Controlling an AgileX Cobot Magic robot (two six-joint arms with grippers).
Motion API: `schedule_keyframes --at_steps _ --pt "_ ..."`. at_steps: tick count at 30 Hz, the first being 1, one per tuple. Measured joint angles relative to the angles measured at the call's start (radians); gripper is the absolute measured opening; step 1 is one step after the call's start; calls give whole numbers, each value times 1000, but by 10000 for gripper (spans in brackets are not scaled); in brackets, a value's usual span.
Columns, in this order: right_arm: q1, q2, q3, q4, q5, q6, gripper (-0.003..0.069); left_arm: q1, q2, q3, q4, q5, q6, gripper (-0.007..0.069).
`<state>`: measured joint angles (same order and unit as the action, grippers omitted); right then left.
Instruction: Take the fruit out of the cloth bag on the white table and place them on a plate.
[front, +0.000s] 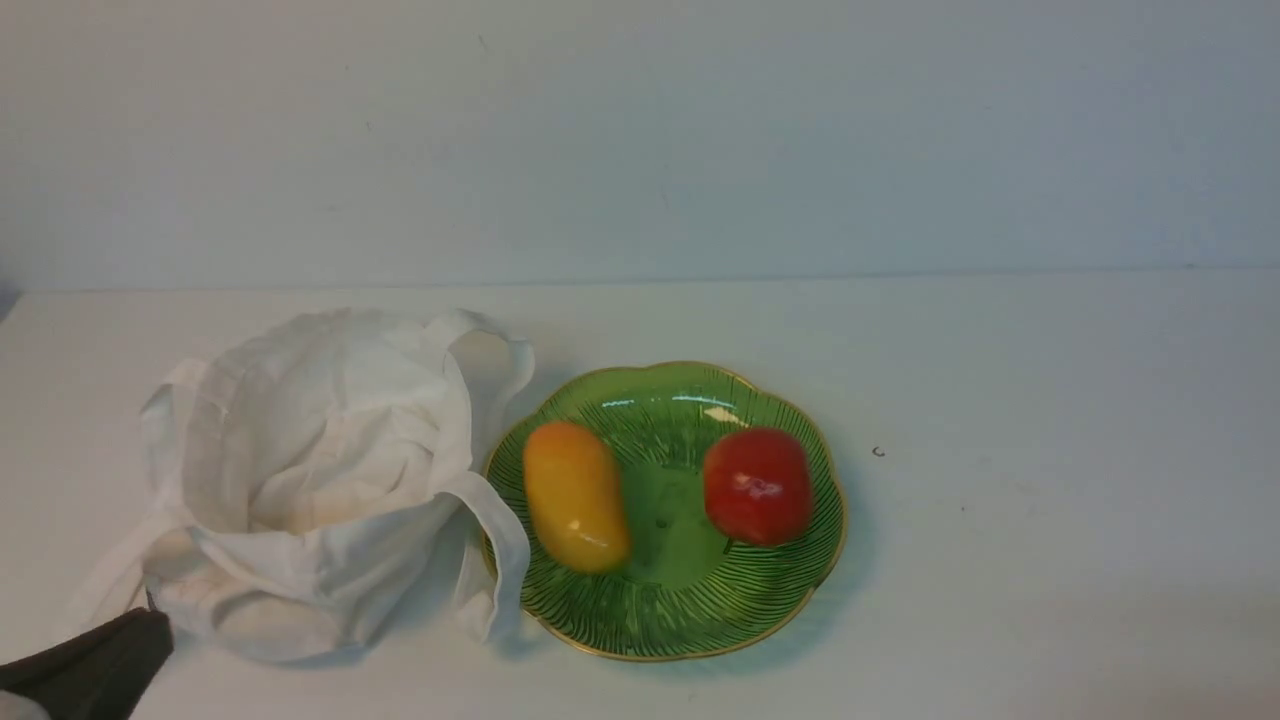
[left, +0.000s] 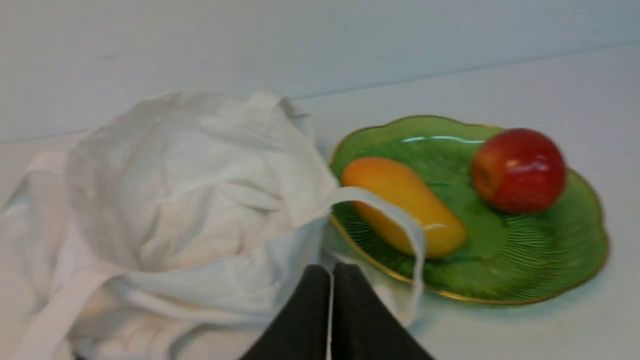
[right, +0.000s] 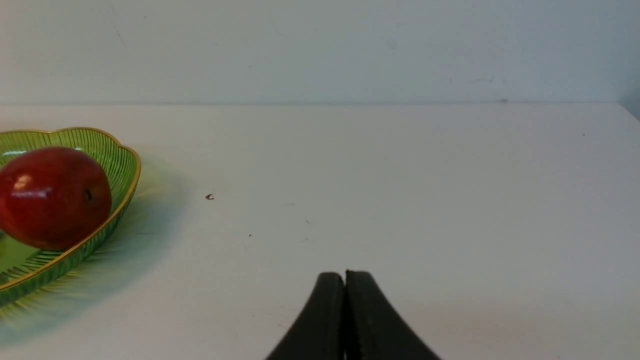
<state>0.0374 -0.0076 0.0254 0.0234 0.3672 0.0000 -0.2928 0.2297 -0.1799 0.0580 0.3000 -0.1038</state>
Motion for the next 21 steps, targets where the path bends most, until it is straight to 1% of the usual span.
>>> schedule_keyframes --at_steps 1,2,3,6,8,11,15,17,21 --pt "0 0 0 0 0 0 -14 59 -31 27 -5 -2 0 -8" --pt "0 0 0 0 0 0 -14 75 -48 41 -10 -2 0 -8" --pt "0 0 0 0 0 0 -14 130 -91 73 -27 -2 0 -8" --pt "0 0 0 0 0 0 -14 209 -161 131 -50 -2 0 -8" --pt "0 0 0 0 0 0 -14 241 -203 161 -58 0 0 -8" --pt "0 0 0 0 0 0 -14 256 -238 202 -64 6 0 -8" --pt "0 0 0 0 0 0 -14 256 -240 208 -67 39 0 -8" --pt "0 0 0 0 0 0 -14 247 -240 209 -64 69 0 -8" --pt "0 0 0 0 0 0 -14 212 -240 209 -58 77 1 -8"
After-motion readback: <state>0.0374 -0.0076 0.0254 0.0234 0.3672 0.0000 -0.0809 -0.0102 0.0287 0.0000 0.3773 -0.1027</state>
